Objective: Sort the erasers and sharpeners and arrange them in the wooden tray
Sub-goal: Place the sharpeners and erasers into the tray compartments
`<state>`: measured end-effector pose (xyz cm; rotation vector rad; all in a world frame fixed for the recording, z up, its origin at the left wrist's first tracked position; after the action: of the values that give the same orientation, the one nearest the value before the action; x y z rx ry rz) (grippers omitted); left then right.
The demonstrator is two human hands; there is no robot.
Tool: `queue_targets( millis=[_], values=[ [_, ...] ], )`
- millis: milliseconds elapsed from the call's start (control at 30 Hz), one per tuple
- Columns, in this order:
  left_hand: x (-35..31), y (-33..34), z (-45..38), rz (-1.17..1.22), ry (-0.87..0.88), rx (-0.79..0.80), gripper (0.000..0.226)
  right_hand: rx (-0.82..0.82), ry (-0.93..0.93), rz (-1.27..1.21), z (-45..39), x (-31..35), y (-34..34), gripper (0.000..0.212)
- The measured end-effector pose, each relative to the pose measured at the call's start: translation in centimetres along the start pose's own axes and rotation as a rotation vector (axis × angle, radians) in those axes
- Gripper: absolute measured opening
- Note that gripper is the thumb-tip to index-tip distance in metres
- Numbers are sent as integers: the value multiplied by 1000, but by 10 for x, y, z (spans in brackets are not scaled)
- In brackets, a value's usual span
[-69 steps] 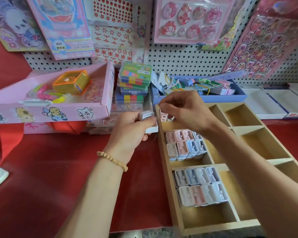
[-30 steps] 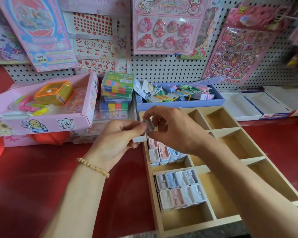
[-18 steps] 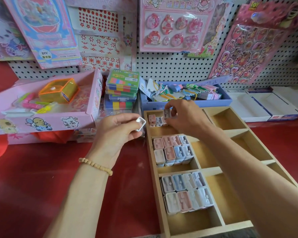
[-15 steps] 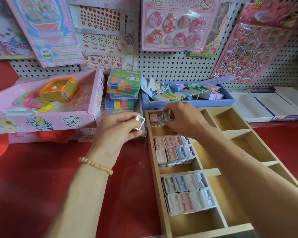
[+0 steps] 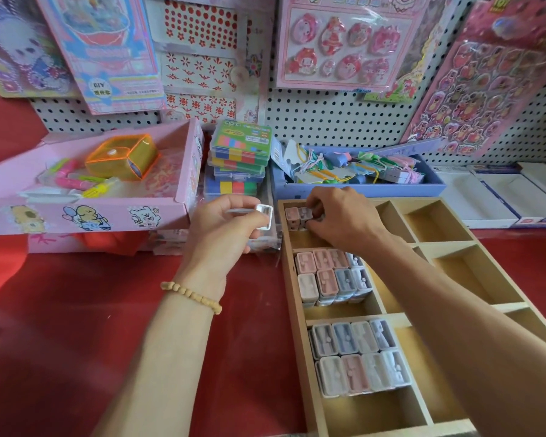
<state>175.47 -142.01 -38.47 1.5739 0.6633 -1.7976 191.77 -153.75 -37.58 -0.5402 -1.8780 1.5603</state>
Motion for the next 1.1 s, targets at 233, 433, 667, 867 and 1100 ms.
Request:
queue_targets(
  millis=[233,433,667,867,1100],
  values=[
    [1,8,1,-58,20,21,14,-55,-16,-95,6,-1,-13,26],
    [2,18,3,-89,39,45,16,-42,-161,-374,40,32,-38,33],
    [4,32,6,-146,65,73,11,-48,-242,-370,55,52,-48,25],
    [2,42,9,-174,65,152,11,-64,-251,-336,58,47,-51,24],
    [0,51,14,-166,95,235,17,-105,-245,-335,60,40,-55,23]
  ],
)
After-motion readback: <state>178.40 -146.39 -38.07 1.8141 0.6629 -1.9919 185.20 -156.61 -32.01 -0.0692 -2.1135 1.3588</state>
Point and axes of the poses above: each hand's wrist, its own z-axis away from the middle knuckle, its own y-axis out of the palm, x = y × z, the point moved 10 cm from there along -z, towards the middle knuckle, and after that the axes turned 2 degrees about z, right-handed, at the moved point
